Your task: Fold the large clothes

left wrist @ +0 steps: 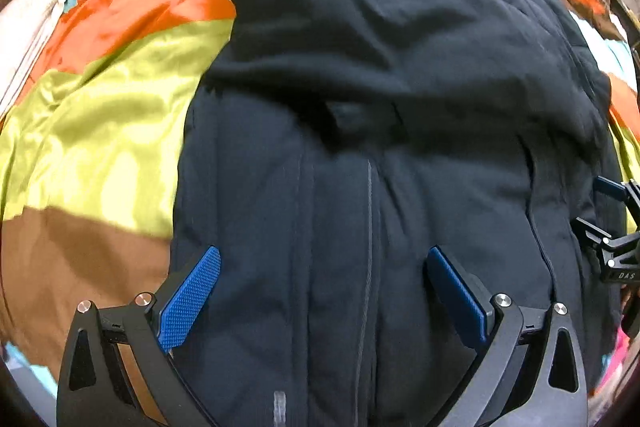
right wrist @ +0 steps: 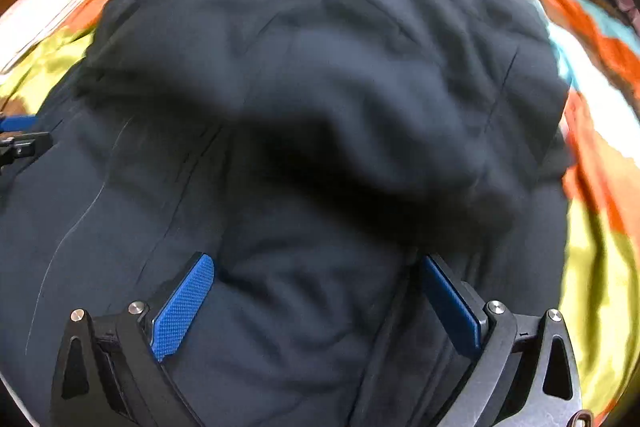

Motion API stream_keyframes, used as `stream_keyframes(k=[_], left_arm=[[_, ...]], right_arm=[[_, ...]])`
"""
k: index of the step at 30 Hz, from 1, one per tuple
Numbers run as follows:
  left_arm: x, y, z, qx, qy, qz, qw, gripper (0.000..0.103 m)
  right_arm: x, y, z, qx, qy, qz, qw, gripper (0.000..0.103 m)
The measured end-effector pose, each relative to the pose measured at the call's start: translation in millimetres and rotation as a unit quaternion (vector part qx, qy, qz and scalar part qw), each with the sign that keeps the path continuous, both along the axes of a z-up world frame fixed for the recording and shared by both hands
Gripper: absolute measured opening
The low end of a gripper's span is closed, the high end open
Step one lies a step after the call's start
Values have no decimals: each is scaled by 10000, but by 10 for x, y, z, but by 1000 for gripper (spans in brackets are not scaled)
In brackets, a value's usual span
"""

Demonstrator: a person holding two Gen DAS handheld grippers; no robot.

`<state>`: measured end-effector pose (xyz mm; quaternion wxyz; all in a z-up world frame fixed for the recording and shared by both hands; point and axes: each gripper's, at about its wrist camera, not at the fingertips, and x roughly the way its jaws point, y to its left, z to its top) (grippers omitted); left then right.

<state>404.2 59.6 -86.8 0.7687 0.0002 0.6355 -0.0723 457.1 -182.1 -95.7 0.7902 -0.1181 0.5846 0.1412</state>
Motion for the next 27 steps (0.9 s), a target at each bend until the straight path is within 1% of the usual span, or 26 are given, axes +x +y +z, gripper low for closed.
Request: stream_keyframes(k=[2,3,5,7,9,11,13,15,16,17,18,19,20,21,22,23,25,26,27], left_arm=[[-28,47,32,-214,391,114,9989,101],[-27,79,23,-305,582,223,9976,101],[-4,154,-23,-491,974,455,9930,101],[40,233,-56,-588,1329,644,9873,101],[105,305,-48,-648,1621,774,9816,101],[229,405,7,-691,1802,927,9768,101],[388,495,94,-736,1779,1142,9746,101],[603,579,204,-901,1503,1485,9733,101],[760,604,270,-1088,1307,1681,9710,101],[882,608,318,-1241,1160,1787,9691,101],[1040,599,390,-1437,928,1882,9671,101],[1209,570,462,-1590,693,1902,9663,101],[1430,516,569,-1723,345,1860,9667,101],[1582,460,649,-1749,85,1838,9672,101],[1694,435,705,-1714,-129,1796,9686,101],[1875,369,779,-1619,-369,1714,9711,101],[2188,304,877,-1612,-865,1654,9691,101],[2266,265,905,-1615,-1047,1606,9681,101],[2403,216,946,-1630,-1263,1546,9662,101]], right_arm=[[-38,-65,19,181,263,-39,9995,103],[-49,-83,29,193,390,16,9991,103],[-75,-53,48,-71,596,496,9970,103],[-113,-14,121,-490,472,1098,9916,103],[-80,-15,212,-634,510,1343,9876,103],[-5,-24,319,-864,480,1464,9843,103],[115,-8,467,-1180,281,1698,9780,103],[300,11,601,-1285,120,1918,9729,103],[447,25,666,-1308,54,1988,9713,103],[617,36,730,-1314,-40,1948,9720,103],[766,41,790,-1270,-159,1838,9746,103],[955,38,869,-1134,-295,1654,9792,103],[1137,28,945,-955,-421,1453,9839,103],[1385,30,1042,-740,-647,1157,9884,103],[1567,23,1125,-595,-904,884,9902,103],[1763,22,1213,-448,-1210,587,9899,103],[2012,59,1371,-212,-1757,66,9842,103],[2168,52,1456,54,-2071,-222,9780,103],[2238,62,1501,228,-2244,-396,9734,103]])
